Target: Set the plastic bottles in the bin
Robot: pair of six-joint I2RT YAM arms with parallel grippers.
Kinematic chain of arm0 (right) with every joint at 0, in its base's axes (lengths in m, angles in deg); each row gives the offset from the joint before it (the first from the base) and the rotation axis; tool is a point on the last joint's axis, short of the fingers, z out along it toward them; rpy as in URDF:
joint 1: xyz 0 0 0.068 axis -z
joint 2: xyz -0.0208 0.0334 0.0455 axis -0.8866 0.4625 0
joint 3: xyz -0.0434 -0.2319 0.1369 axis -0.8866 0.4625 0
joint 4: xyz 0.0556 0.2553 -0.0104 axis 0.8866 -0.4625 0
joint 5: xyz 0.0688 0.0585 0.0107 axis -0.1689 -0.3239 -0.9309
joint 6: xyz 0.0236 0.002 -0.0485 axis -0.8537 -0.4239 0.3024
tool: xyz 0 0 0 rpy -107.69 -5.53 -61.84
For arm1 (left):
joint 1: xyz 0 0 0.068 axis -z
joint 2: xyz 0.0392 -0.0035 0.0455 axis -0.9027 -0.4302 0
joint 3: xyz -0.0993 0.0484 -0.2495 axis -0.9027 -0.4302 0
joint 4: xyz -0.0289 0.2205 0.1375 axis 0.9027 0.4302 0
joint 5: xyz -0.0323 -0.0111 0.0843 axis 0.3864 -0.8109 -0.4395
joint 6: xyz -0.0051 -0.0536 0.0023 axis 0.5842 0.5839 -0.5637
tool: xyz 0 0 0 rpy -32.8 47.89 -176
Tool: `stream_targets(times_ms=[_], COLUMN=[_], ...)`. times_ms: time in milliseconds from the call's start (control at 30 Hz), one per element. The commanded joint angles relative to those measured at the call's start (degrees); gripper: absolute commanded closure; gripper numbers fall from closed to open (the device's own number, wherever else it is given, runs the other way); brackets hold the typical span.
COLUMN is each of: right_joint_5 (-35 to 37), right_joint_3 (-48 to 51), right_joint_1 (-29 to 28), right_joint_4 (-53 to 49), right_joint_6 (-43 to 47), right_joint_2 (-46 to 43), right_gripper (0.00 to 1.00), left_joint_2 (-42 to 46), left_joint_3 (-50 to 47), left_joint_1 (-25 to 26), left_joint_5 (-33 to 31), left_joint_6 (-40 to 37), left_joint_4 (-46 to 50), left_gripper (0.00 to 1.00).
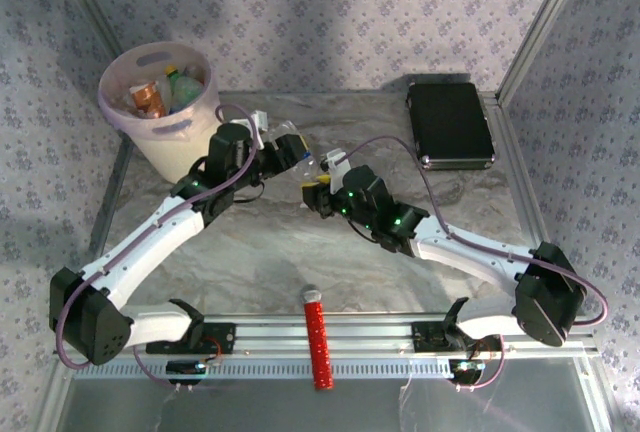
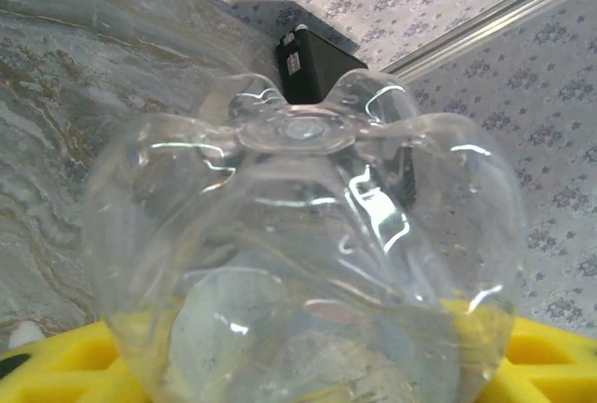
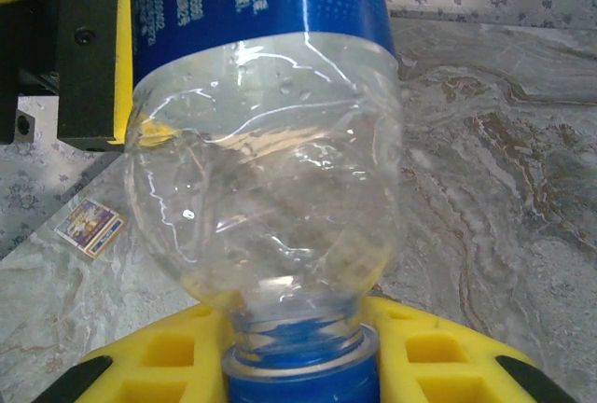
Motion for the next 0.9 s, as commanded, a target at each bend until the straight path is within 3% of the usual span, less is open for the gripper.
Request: stream_targets(times_ms=[0, 133, 233, 300, 367, 633, 867], right_joint_5=[-0.91, -1.85, -2.45, -2.42, -2.47, -3.39, -5.05], right_joint_3=[-0.85, -2.01, -4.41, -8.70, -11.36, -8.66, -5.23], right_joint_1=[0.03, 0.13, 0.50, 0.92, 1.18, 4.59, 6.97], right_joint_4=[1.65, 0.86, -2.89, -10.81, -15.96, -20.55, -20.82], right_joint_6=[-0.43, -0.39, -0.76, -1.28, -0.91, -1.74, -3.55], right_joint_2=[0.53, 0.92, 0.82, 0.86, 0.54, -4.76, -5.49], right_gripper=[0.72, 0.58, 0.30, 0.17, 0.11, 0.09, 0.09], left_joint_2=[0.03, -0.43, -0.88, -1.11, -1.11, -3.56, -11.98], left_joint_3=[3.41, 5.32, 8.08, 10.85, 13.85, 34.82, 57.05], left_joint_1=[0.32, 0.19, -0.50, -1.88, -4.18, -22.81, -35.27], left_joint_5=[-0.87, -1.29, -1.11, -0.88, 0.00, 3.60, -4.74], left_joint_6=[-1.00, -2.53, -4.77, -7.23, -9.66, -24.21, -37.11], left_joint_4=[-1.29, 0.46, 3.36, 6.87, 10.60, 31.49, 48.19], left_gripper=[0.41, 0.43, 0.44, 0.44, 0.44, 0.48, 0.55])
